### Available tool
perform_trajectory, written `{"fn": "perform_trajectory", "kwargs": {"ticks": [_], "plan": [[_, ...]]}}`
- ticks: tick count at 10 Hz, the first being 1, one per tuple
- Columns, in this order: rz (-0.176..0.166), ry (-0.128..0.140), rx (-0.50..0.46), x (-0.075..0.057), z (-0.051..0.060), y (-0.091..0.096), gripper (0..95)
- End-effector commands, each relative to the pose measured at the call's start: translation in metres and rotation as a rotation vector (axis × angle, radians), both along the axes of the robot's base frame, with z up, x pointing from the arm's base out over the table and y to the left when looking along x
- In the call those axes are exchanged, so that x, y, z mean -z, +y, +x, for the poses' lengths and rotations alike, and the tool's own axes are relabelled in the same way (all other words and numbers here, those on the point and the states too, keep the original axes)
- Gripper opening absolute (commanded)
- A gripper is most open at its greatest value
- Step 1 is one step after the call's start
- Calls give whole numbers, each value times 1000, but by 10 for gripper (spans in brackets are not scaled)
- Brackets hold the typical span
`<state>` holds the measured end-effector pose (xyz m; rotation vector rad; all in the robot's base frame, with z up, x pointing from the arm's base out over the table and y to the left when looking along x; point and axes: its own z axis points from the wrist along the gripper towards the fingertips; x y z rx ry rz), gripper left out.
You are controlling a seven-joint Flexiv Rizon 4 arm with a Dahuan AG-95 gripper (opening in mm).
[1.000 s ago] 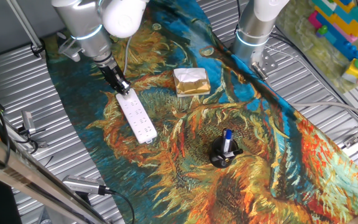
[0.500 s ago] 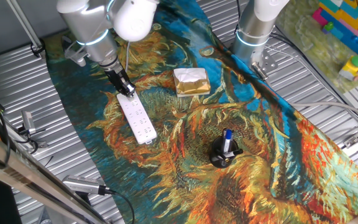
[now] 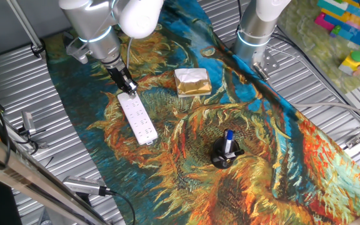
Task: Turn off the power strip by pressing the button
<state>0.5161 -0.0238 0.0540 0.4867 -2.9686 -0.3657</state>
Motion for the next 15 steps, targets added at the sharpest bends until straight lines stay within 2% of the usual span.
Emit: {"fn": "perform_trajectory", "kwargs": {"ticks": [1,3,7,10,13,15], "plan": [[-5,1,10,-9,-2,4,0],[-18,5,27,-18,-2,12,0],[-14,11,45,-29,13,33,0],[-22,21,32,-37,22,42,0],[-39,25,22,-38,22,43,0],[-29,19,0,-38,22,44,0]]}}
